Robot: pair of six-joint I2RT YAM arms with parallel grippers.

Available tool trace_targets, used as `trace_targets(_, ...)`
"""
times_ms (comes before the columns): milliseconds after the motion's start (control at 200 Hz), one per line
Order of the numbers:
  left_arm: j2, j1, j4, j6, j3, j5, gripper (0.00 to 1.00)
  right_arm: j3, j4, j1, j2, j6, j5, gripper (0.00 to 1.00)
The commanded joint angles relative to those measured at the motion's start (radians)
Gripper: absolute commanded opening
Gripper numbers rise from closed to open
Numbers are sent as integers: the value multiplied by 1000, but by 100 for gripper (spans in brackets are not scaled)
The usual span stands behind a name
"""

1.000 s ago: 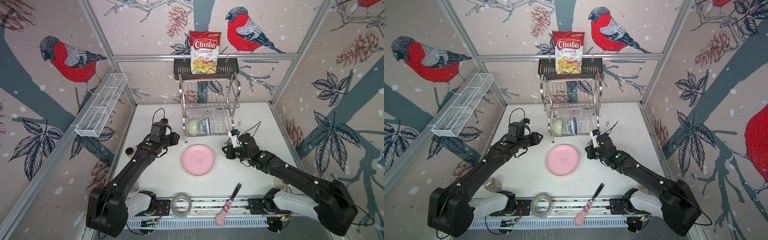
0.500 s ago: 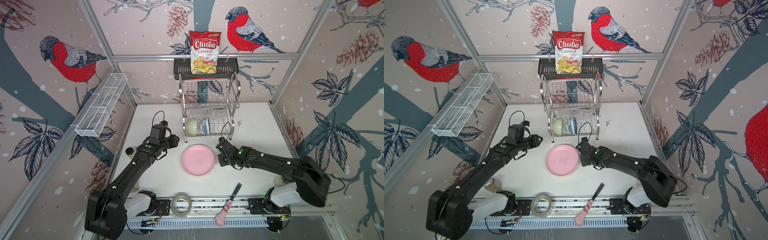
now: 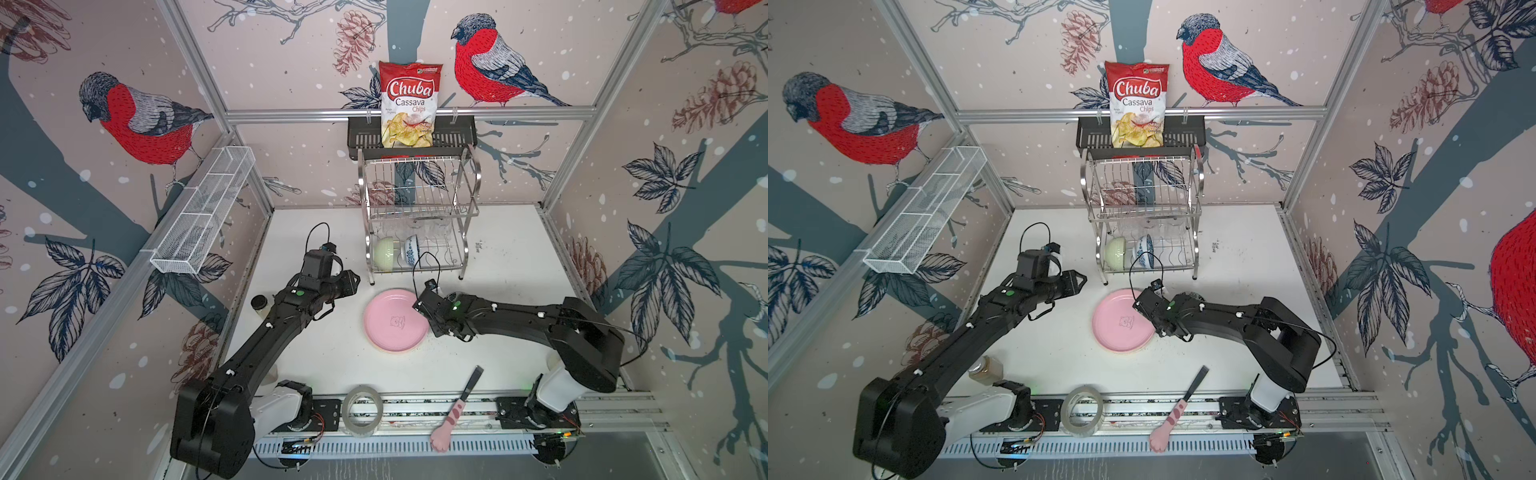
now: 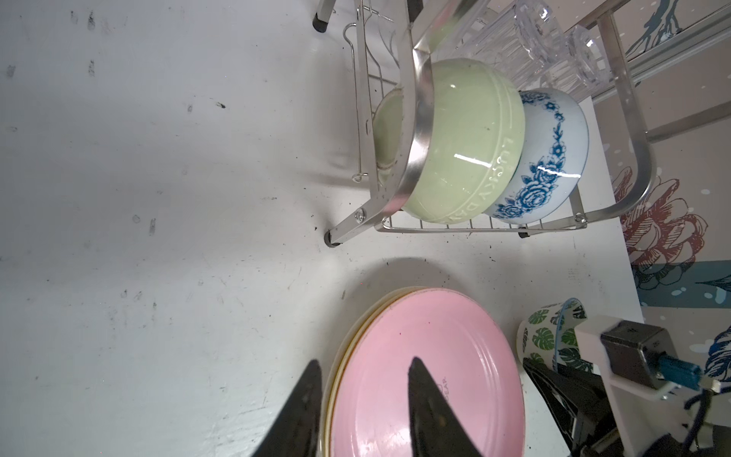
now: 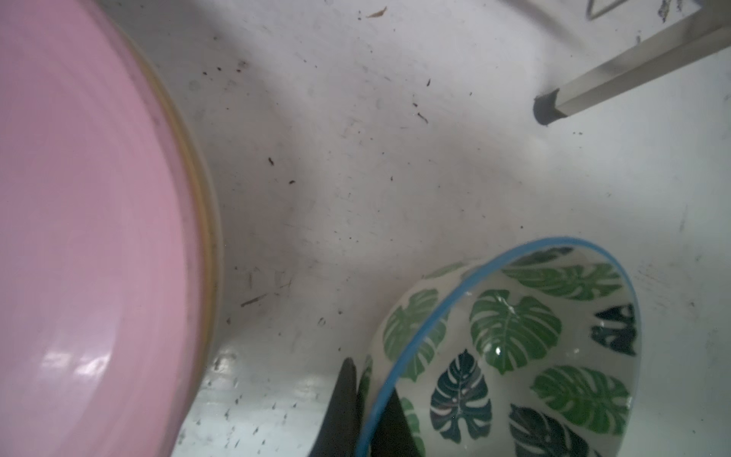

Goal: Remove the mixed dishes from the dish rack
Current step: 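Pull the leaf-pattern bowl out of the rack toward the robot with right gripper, then set the leaf-pattern bowl on the table beside the plates and release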

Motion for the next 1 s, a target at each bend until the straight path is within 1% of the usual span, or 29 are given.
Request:
trace_targets(0,5,1,17,6,4,6,39,-6,-51,7,18,24,-75,11)
trace_targets(105,8,2,17,5,6,5,40,-9,-43,10,22,18,-85,18)
trace_targets(325,13,1,18,3,8,6,40,-11,-38,11,19,10,-100,27)
trace_targets(495,24,1,13,3,19,5,41,-11,-12,5,-45,-9,-152,35)
trace_targets(585,36,1,11,4,31,6,45,-17,19,-17,-100,-28,-216,37)
trace_targets(655,44,1,15,3,38,10,46,-29,51,-47,-147,-42,-283,37)
trace_targets(840,73,2,20,3,62,14,47,-89,206,-172,-300,-81,-499,40)
trace_targets(921,93,1,27,4,80,13,51,-119,299,-235,-360,-88,-586,41)
trace_targets(996,117,1,30,5,103,14,58,-140,377,-286,-391,-96,-635,41)
